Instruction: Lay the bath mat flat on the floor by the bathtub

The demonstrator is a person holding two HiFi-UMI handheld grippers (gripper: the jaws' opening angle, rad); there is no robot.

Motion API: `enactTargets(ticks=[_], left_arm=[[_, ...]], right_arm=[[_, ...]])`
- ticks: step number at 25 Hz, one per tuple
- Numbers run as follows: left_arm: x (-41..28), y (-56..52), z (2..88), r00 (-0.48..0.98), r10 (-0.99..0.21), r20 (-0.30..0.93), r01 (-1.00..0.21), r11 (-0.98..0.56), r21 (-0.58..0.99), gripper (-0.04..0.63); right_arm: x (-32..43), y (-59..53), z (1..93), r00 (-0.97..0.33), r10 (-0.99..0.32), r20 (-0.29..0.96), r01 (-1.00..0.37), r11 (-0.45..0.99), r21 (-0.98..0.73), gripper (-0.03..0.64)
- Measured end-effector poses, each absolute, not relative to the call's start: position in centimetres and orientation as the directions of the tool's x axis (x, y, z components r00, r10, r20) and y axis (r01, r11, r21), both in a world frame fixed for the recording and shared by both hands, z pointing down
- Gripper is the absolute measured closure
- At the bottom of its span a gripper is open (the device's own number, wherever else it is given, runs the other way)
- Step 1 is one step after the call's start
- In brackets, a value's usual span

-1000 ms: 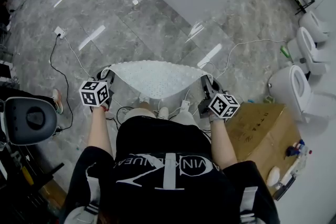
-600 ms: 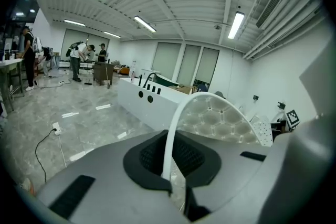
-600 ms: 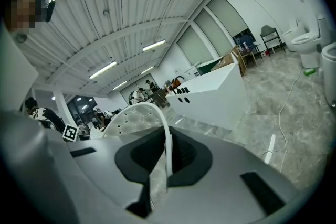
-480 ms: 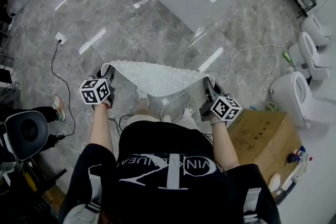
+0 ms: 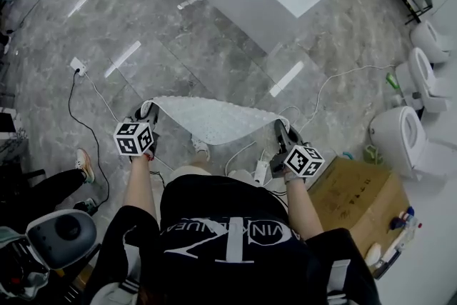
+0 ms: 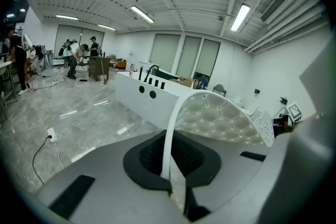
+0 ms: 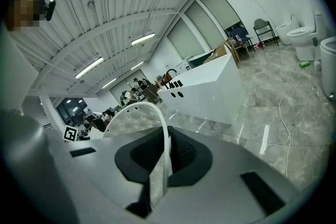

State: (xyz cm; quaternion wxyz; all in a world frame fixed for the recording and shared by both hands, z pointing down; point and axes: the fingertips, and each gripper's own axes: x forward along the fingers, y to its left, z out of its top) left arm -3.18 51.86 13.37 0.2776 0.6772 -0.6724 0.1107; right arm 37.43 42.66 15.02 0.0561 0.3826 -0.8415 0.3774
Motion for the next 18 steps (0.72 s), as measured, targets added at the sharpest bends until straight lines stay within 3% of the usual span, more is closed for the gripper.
enactTargets(ticks=[18], left_arm=[[-12.9, 40.9, 15.8, 0.183, -0.812, 0.554, -0.965, -0.043, 0.257, 0.575]], right_arm=[[27.9, 35.1, 16.9, -0.626, -0.646, 0.437, -0.750, 0.345, -0.564, 0.588]])
